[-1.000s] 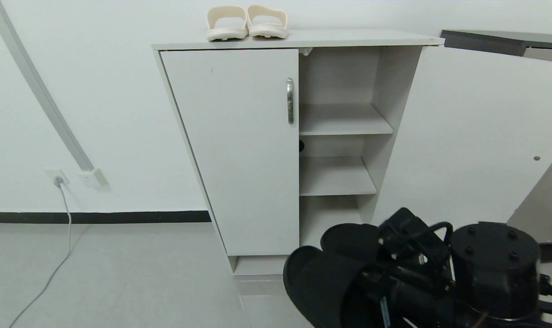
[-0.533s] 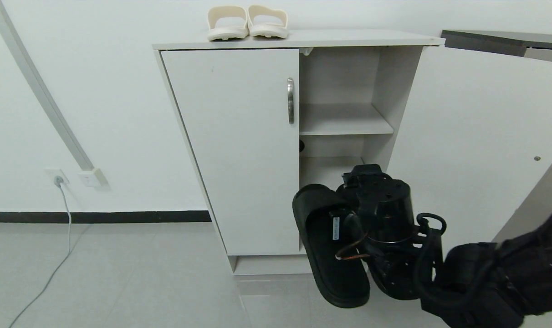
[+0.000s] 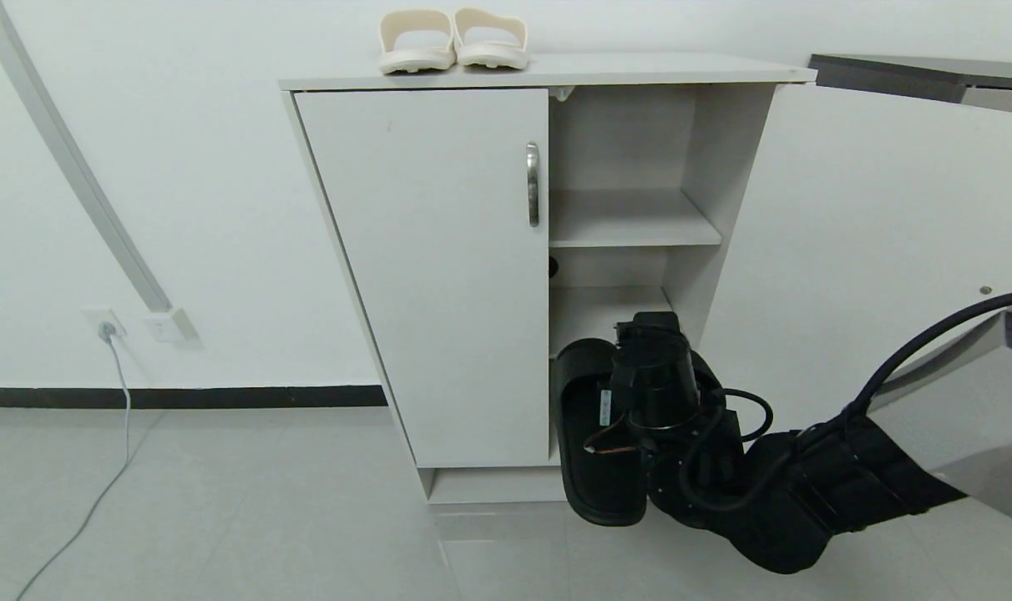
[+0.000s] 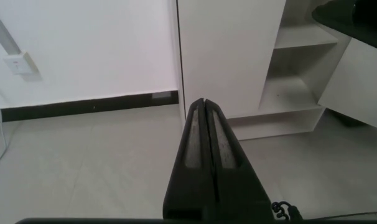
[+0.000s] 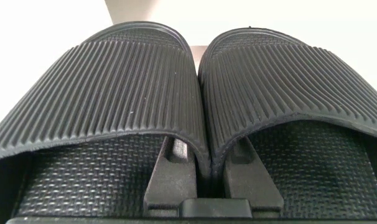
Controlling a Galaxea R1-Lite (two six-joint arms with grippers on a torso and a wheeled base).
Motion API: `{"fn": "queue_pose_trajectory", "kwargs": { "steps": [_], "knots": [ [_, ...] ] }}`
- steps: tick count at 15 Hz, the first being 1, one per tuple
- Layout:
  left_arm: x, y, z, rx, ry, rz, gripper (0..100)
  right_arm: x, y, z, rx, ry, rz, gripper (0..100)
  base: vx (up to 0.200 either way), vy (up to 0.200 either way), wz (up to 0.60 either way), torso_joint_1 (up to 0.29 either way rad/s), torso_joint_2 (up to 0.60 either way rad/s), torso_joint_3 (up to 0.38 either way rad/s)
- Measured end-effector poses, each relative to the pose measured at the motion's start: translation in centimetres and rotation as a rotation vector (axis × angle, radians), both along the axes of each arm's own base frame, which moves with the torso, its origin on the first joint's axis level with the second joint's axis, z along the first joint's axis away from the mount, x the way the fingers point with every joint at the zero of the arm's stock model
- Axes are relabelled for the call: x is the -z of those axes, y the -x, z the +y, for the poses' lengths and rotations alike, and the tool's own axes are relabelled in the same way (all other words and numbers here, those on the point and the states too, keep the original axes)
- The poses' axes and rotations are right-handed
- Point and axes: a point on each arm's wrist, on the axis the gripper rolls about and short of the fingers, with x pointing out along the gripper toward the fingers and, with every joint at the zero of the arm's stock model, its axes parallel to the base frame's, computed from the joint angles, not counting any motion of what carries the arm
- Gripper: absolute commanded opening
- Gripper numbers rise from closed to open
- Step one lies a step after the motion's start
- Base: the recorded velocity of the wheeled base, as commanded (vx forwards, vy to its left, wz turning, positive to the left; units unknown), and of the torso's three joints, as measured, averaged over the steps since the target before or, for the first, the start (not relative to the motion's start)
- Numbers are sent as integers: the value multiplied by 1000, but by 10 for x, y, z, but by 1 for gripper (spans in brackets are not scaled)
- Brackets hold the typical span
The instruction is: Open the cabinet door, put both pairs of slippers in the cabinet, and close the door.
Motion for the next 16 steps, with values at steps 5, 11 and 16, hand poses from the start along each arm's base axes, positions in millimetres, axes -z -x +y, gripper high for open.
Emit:
{"fn": "queue_pose_trajectory", "kwargs": {
  "steps": [5,11,16],
  "knots": [
    [0,0,0,-1,1,-1,0,9,-4,-2,10,16,17,0,0,-160,0,1,2,2],
    [0,0,0,-2,7,1,0,23,-15,-5,5,24,42,0,0,0,0,0,0,0],
    [0,0,0,-2,8,1,0,30,-14,-4,-14,26,44,0,0,0,0,0,0,0]
  ]
}}
